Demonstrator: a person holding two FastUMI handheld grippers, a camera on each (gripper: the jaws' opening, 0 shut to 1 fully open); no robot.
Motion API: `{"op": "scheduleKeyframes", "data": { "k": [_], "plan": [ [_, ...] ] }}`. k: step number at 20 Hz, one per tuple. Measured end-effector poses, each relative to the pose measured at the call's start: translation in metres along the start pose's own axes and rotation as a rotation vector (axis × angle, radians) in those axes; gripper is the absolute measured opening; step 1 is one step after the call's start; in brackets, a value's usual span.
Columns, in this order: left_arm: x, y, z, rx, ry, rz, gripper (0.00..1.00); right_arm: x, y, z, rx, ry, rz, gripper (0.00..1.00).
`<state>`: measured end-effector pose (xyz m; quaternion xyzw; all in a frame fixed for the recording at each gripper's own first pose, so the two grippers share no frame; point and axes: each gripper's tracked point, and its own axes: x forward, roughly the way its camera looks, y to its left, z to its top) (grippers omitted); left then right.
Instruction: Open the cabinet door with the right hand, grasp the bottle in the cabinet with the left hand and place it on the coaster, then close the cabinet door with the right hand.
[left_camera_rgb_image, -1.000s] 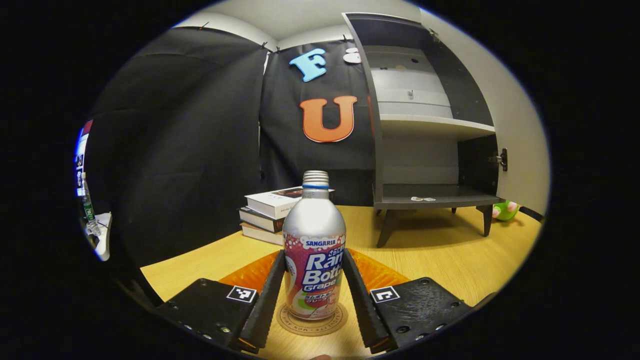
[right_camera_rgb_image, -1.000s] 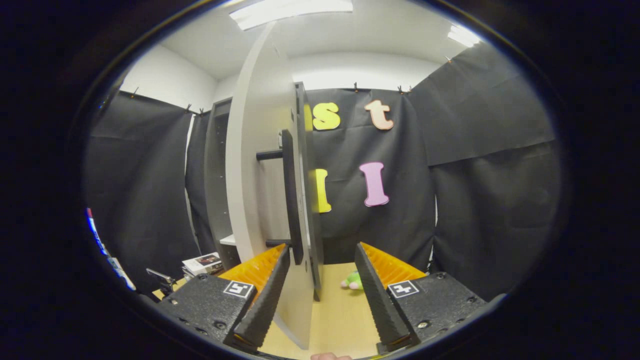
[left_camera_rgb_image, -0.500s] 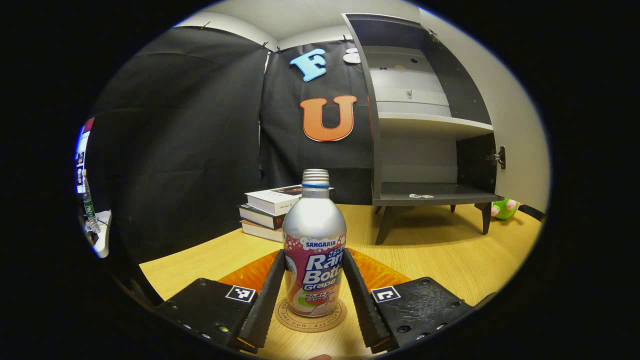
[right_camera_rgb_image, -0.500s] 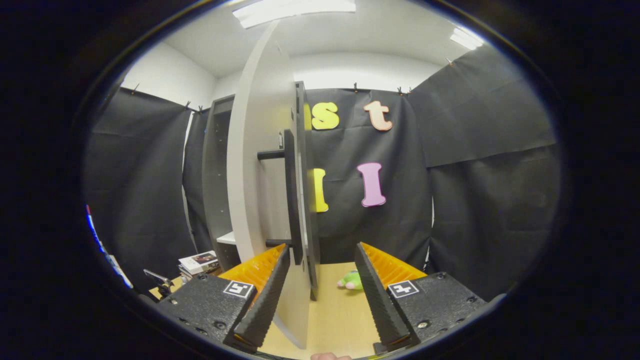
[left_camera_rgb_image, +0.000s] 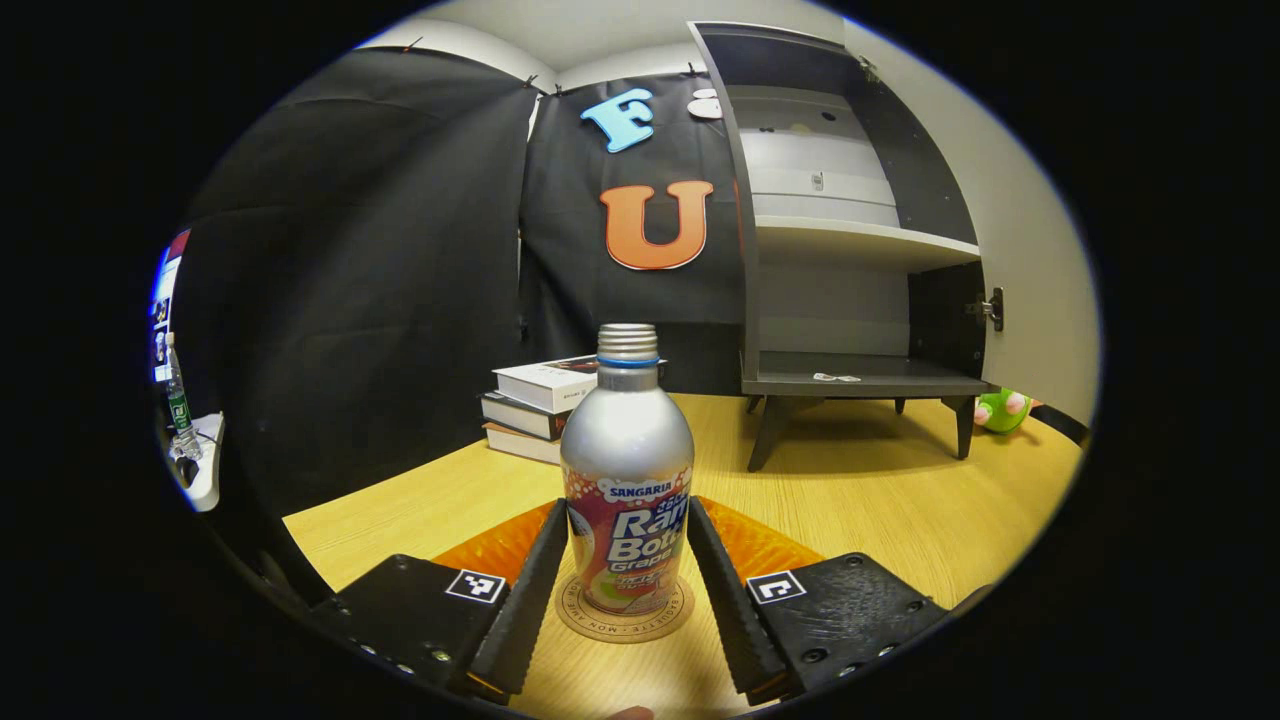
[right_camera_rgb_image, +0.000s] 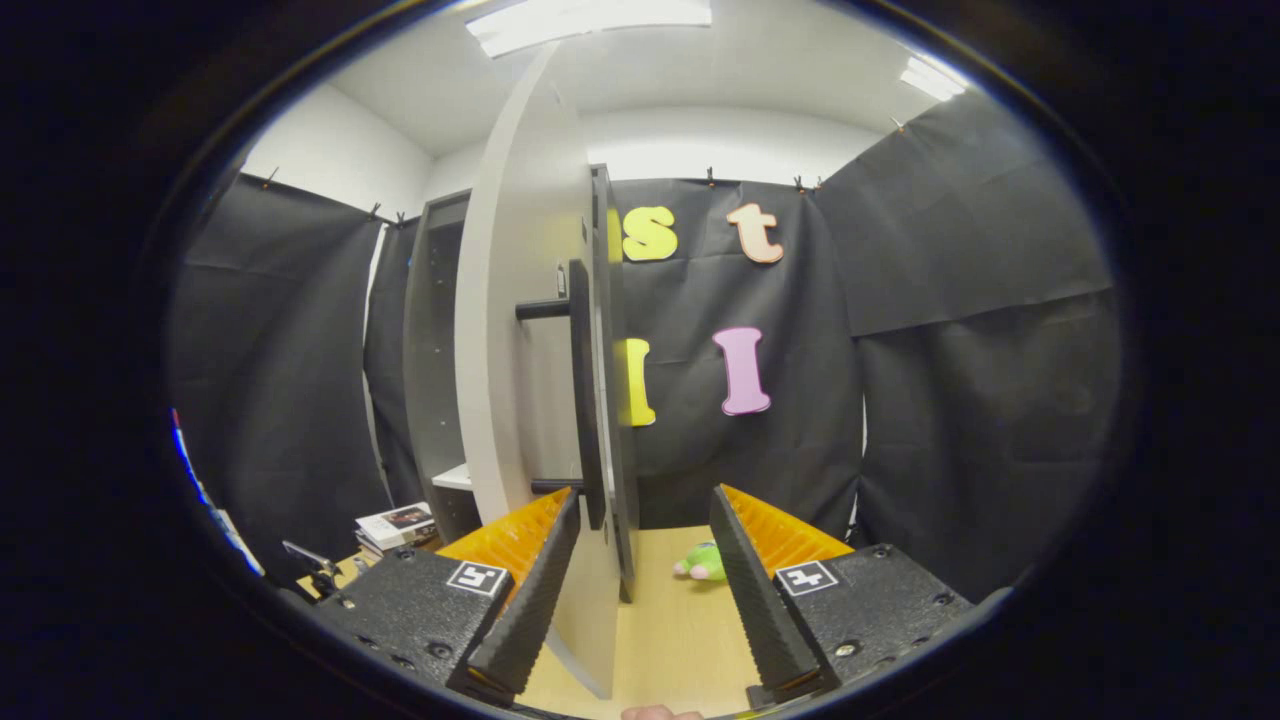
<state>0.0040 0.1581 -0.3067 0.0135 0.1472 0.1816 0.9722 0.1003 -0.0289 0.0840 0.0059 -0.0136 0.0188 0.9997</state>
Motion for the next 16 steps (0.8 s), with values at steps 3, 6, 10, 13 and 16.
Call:
{"op": "scheduleKeyframes", "data": {
  "k": [3, 6, 10, 13, 16],
  "plan": [
    [-0.009, -0.004, 0.009, 0.011, -0.014, -0.025, 0.73, 0.000, 0.000, 0.000, 0.004, -0.004, 0.000, 0.83],
    [-0.021, -0.001, 0.026, 0.003, -0.032, -0.030, 0.73, 0.000, -0.001, -0.001, 0.011, -0.008, 0.004, 0.83],
    [-0.048, -0.007, 0.085, -0.014, -0.097, -0.079, 0.74, 0.000, -0.001, -0.001, 0.007, -0.017, 0.005, 0.83],
    [-0.069, -0.022, 0.133, -0.022, -0.130, -0.151, 0.77, 0.000, 0.000, 0.000, -0.003, -0.024, 0.005, 0.83],
    [-0.083, -0.029, 0.185, 0.006, -0.176, -0.169, 0.77, -0.001, 0.000, 0.000, -0.014, -0.029, 0.005, 0.83]
  ]
}}
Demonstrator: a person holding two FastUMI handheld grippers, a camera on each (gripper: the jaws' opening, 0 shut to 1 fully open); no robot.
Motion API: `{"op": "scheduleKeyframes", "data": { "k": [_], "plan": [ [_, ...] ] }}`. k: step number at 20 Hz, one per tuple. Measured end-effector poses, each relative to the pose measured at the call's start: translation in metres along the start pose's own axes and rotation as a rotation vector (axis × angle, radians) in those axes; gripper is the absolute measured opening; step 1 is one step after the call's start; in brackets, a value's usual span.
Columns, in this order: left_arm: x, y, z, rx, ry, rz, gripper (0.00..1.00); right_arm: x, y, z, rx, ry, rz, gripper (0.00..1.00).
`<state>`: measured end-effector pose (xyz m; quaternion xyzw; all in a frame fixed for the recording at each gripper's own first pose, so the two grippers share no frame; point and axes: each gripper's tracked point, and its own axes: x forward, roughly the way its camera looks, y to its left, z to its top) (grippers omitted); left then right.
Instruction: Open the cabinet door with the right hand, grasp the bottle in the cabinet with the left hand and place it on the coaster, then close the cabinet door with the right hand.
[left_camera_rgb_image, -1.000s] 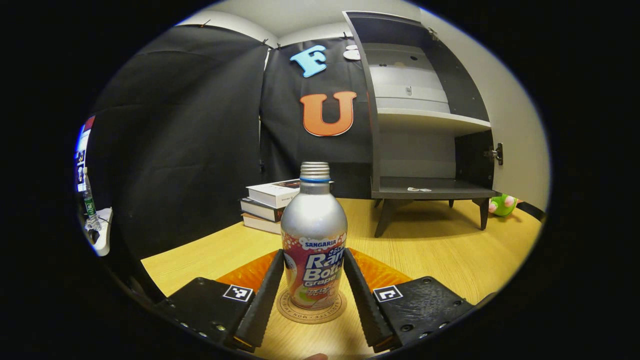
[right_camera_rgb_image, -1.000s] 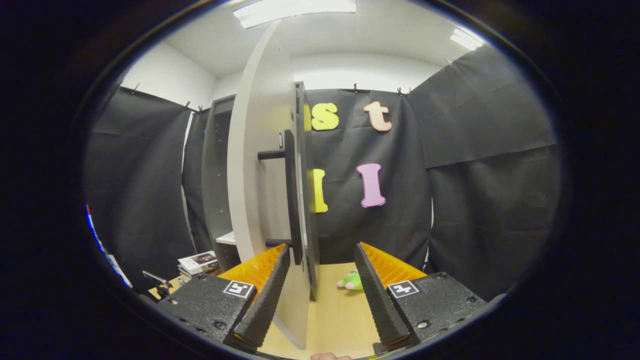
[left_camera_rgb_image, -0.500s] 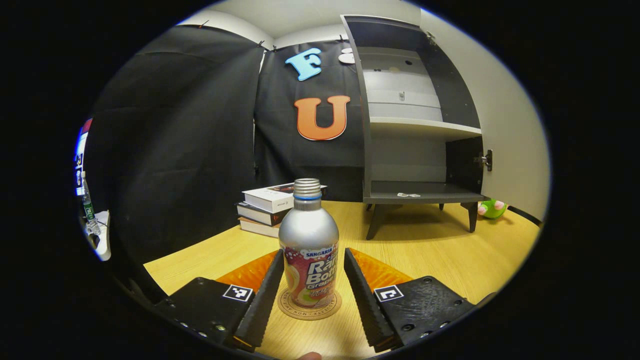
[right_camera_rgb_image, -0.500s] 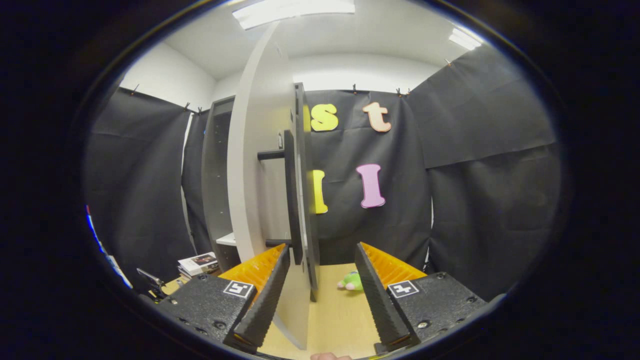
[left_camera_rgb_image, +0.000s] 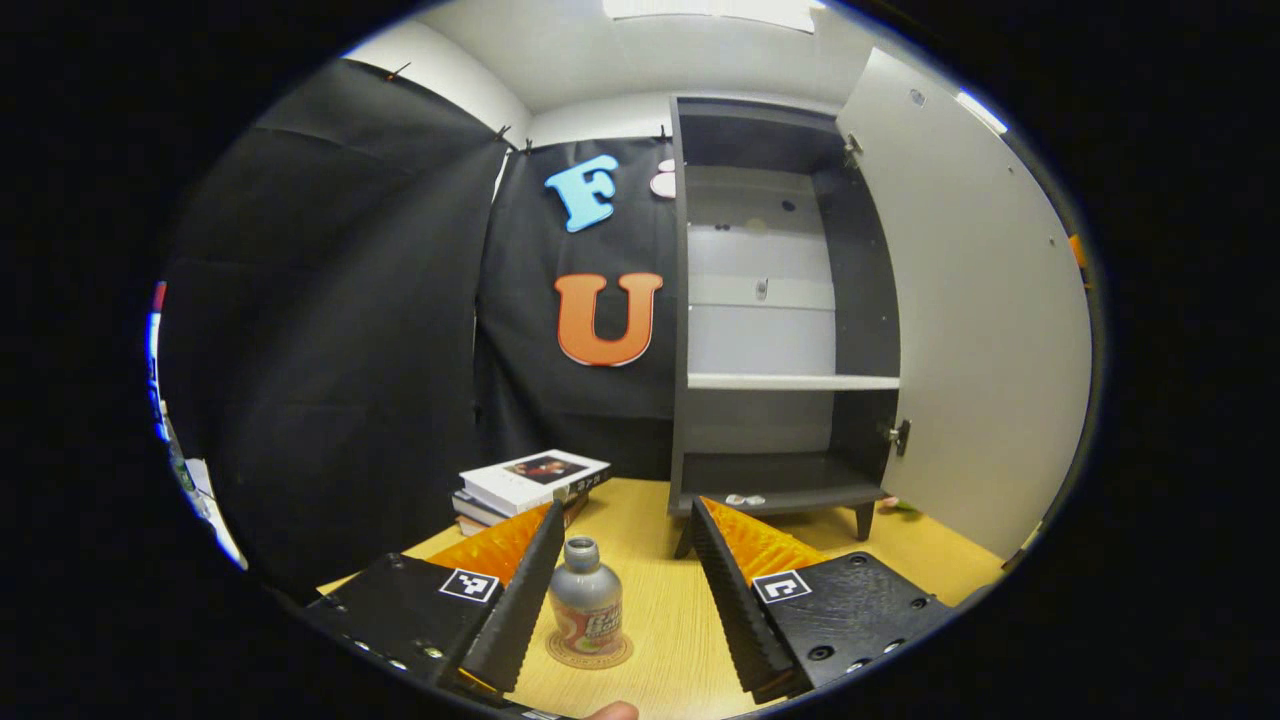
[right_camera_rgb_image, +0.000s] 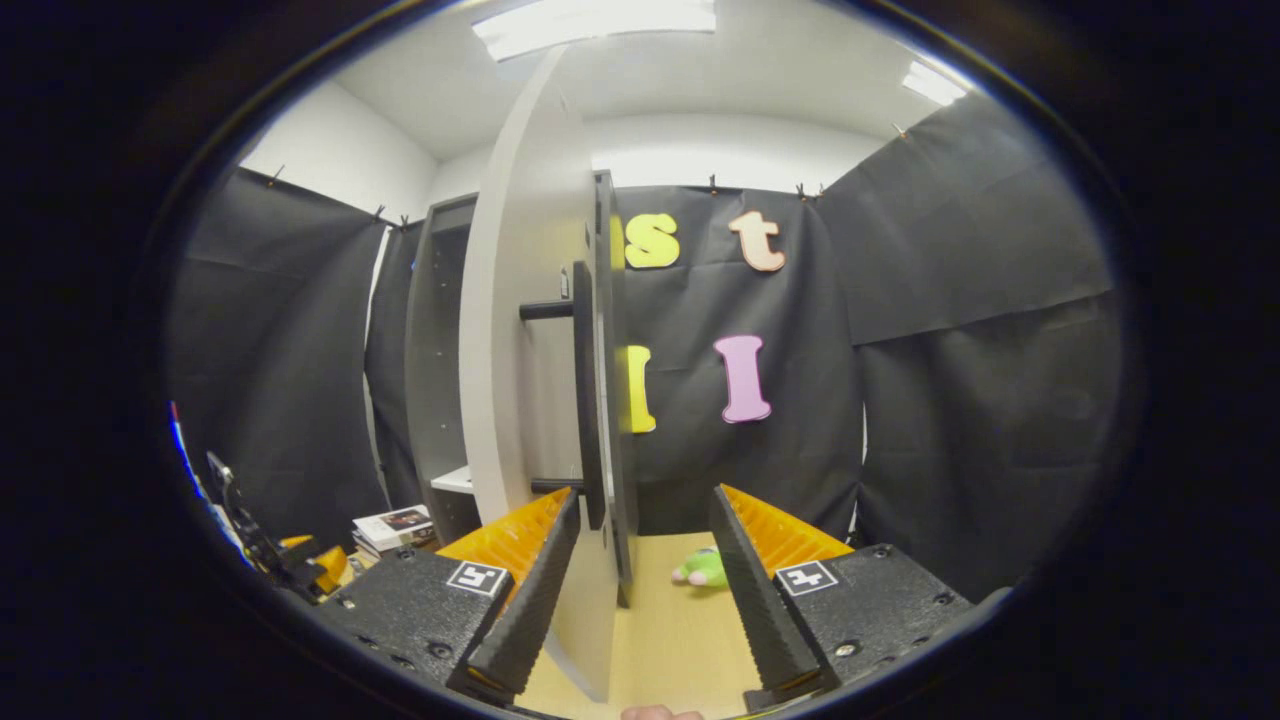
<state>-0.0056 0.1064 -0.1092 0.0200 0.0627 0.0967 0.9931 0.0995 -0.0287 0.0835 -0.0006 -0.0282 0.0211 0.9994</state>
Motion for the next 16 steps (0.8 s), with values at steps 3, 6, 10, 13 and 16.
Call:
{"op": "scheduleKeyframes", "data": {
  "k": [3, 6, 10, 13, 16],
  "plan": [
    [0.000, -0.021, 0.030, 0.008, 0.022, -0.059, 0.82, 0.001, 0.000, 0.000, 0.000, -0.001, 0.003, 0.83],
    [-0.010, -0.032, 0.058, 0.006, 0.011, -0.093, 0.84, 0.000, 0.000, 0.001, 0.003, -0.004, 0.002, 0.83],
    [-0.018, -0.044, 0.084, 0.028, -0.031, -0.108, 0.95, -0.009, -0.001, 0.013, 0.009, -0.045, 0.006, 0.84],
    [-0.024, -0.059, 0.087, 0.019, -0.036, -0.144, 0.95, -0.012, -0.014, 0.020, 0.009, -0.068, -0.021, 0.84],
    [-0.028, -0.074, 0.083, 0.003, -0.026, -0.178, 0.95, -0.006, -0.032, 0.019, 0.020, -0.077, -0.055, 0.86]
  ]
}}
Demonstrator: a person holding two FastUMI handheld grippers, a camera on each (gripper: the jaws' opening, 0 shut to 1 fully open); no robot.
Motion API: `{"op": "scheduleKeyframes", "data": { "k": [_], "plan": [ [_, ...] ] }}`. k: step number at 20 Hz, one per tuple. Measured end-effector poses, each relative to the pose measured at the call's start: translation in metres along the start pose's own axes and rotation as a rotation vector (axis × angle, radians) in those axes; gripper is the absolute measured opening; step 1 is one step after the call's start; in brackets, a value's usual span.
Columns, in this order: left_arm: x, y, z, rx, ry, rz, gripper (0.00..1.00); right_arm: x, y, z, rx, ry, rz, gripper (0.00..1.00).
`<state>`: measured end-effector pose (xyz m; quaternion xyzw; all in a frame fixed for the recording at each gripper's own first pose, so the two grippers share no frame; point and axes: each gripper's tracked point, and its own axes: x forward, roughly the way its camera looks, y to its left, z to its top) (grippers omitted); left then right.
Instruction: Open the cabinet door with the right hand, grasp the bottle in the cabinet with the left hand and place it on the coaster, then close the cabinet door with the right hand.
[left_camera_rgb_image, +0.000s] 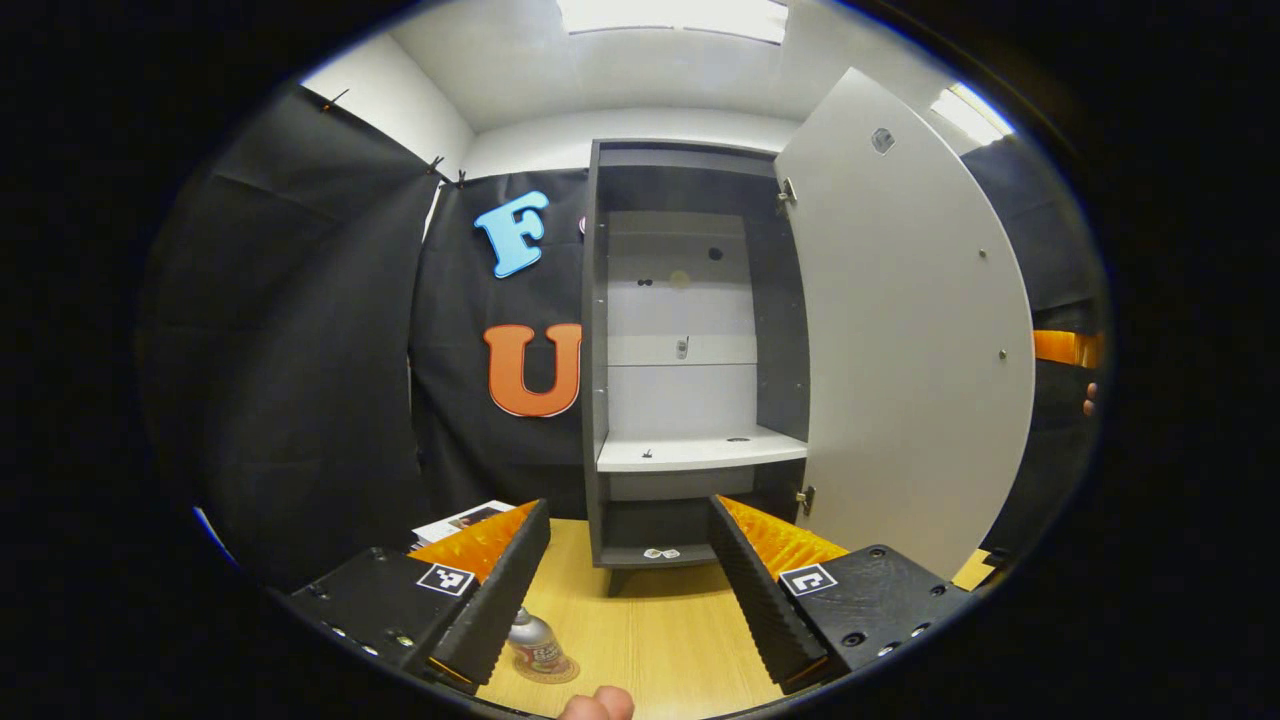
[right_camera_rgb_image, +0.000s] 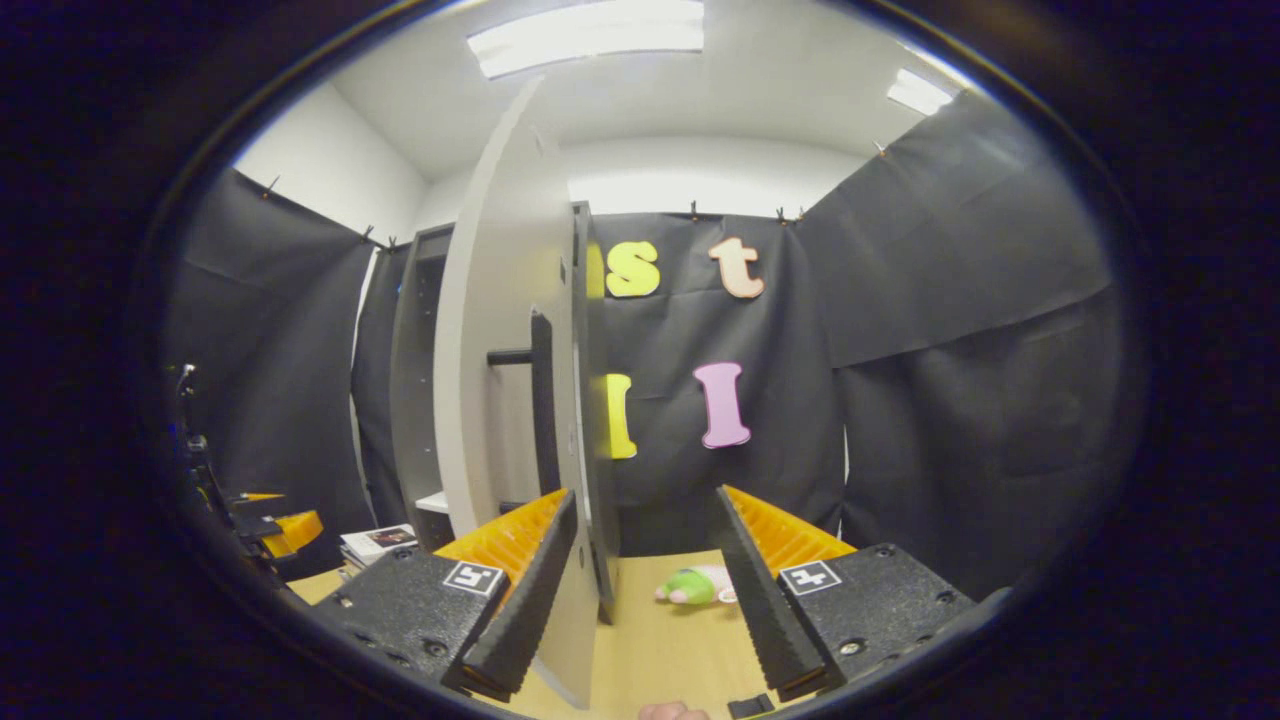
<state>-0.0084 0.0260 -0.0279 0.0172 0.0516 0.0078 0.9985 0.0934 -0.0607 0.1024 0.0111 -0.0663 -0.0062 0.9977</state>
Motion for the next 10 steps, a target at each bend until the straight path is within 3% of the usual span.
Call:
{"op": "scheduleKeyframes", "data": {
  "k": [10],
  "plan": [
    [-0.009, -0.026, -0.004, 0.053, -0.005, -0.041, 0.95, 0.037, -0.004, -0.006, 0.052, 0.016, -0.009, 0.90]
  ]
}}
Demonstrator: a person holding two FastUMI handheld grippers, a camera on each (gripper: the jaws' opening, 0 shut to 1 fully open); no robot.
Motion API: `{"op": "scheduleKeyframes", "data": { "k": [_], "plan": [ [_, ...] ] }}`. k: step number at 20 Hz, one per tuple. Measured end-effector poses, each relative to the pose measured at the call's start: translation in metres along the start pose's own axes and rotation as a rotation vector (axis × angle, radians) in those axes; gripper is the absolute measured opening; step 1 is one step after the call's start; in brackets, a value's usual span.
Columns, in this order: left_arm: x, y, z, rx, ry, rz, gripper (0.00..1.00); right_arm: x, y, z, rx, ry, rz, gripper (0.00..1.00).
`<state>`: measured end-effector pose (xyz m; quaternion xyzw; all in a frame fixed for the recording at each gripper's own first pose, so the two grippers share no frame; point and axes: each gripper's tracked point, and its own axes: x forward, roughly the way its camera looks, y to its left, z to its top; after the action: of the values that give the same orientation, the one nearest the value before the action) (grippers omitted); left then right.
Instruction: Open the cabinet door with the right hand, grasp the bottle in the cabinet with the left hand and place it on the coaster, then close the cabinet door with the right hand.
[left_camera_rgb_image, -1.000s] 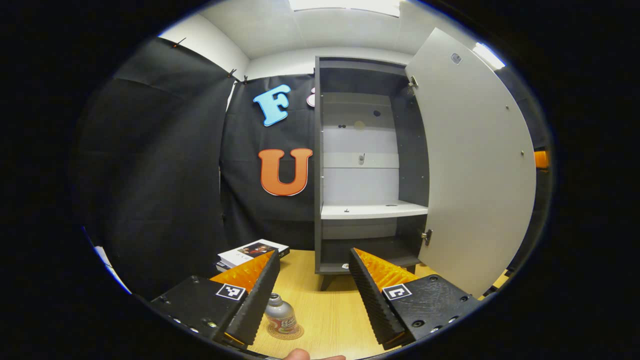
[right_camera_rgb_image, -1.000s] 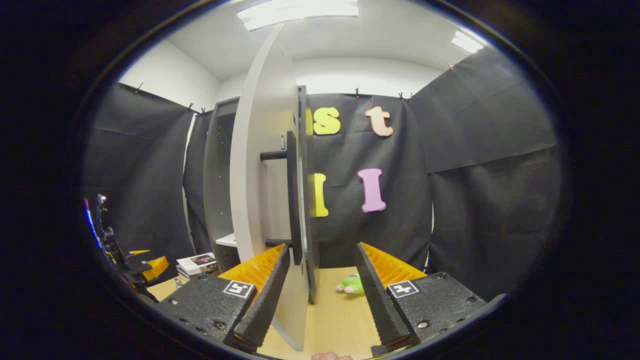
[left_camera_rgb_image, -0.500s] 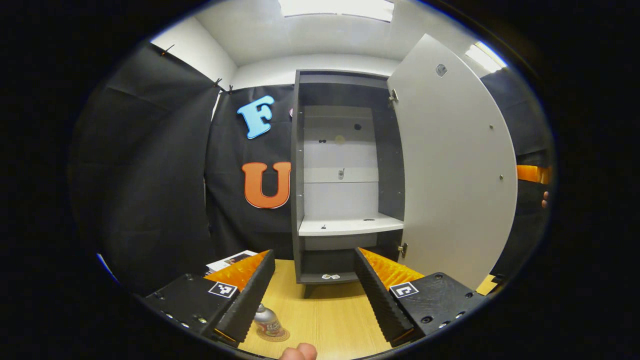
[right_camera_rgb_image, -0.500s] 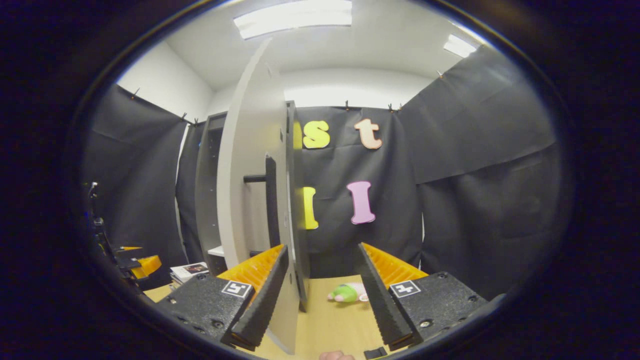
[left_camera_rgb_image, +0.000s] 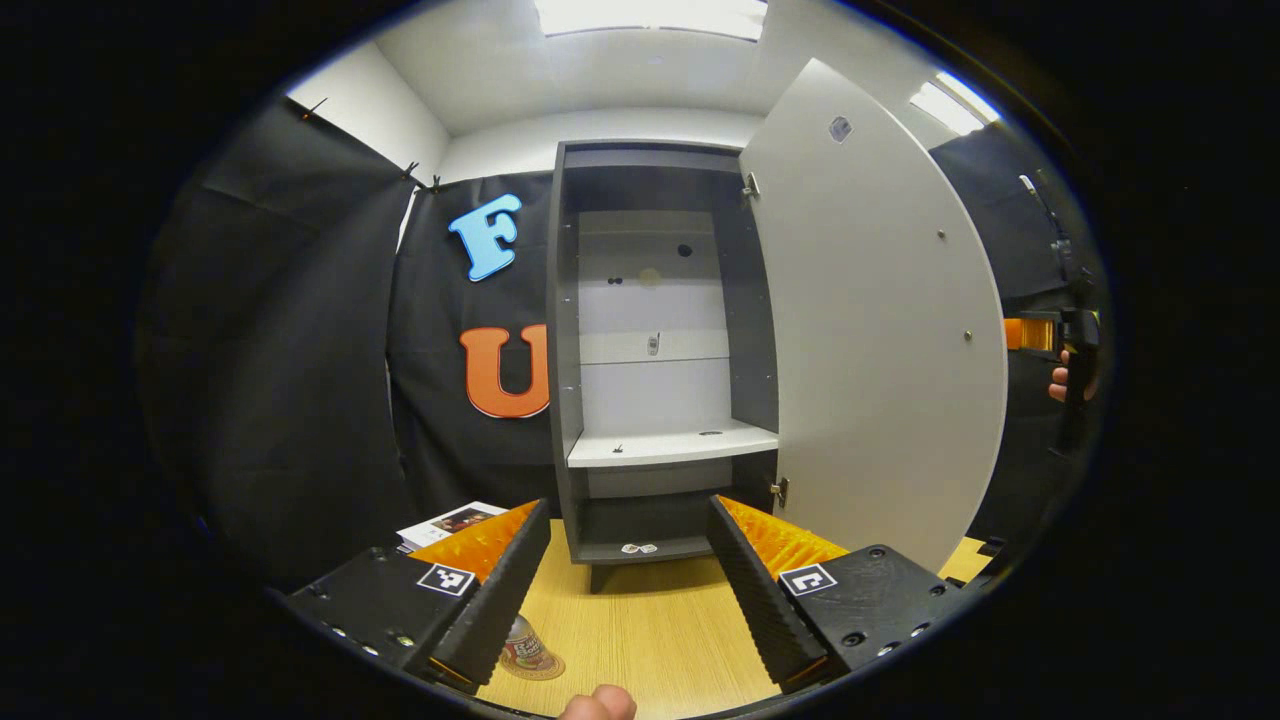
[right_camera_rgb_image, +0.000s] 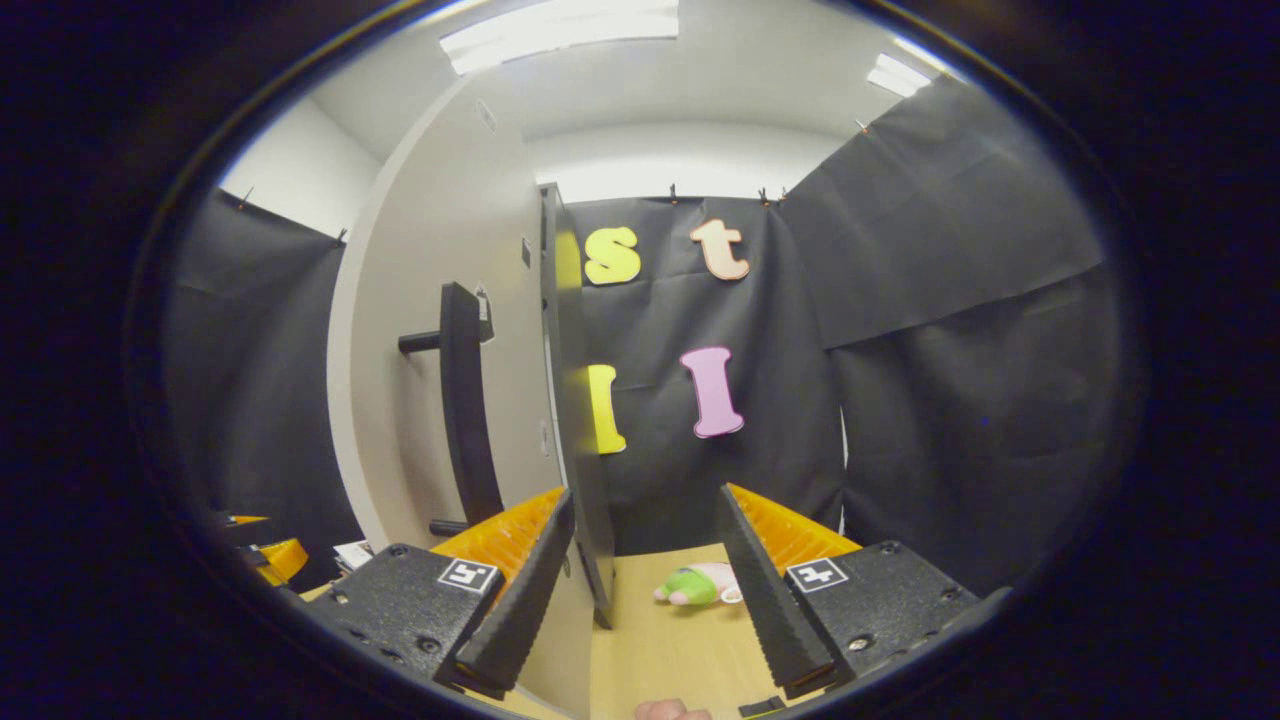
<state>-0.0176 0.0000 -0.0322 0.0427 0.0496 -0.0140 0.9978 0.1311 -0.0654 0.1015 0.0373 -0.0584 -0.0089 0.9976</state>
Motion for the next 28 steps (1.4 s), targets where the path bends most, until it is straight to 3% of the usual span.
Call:
{"op": "scheduleKeyframes", "data": {
  "k": [7, 19, 22, 23, 28],
  "plan": [
    [-0.002, -0.008, -0.002, -0.014, 0.006, -0.027, 0.94, -0.001, 0.014, -0.001, -0.045, 0.001, -0.005, 0.87],
    [-0.002, 0.020, -0.006, -0.011, 0.016, 0.012, 0.94, 0.008, 0.138, -0.022, 0.022, 0.053, 0.258, 0.87],
    [-0.002, 0.032, -0.007, -0.016, 0.017, 0.034, 0.94, 0.015, 0.161, -0.027, 0.029, 0.067, 0.308, 0.83],
    [-0.002, 0.036, -0.008, -0.020, 0.019, 0.039, 0.94, 0.017, 0.170, -0.029, 0.029, 0.070, 0.324, 0.87],
    [-0.002, 0.056, -0.013, -0.018, 0.017, 0.054, 0.94, 0.037, 0.215, -0.038, 0.019, 0.078, 0.384, 0.87]
  ]
}}
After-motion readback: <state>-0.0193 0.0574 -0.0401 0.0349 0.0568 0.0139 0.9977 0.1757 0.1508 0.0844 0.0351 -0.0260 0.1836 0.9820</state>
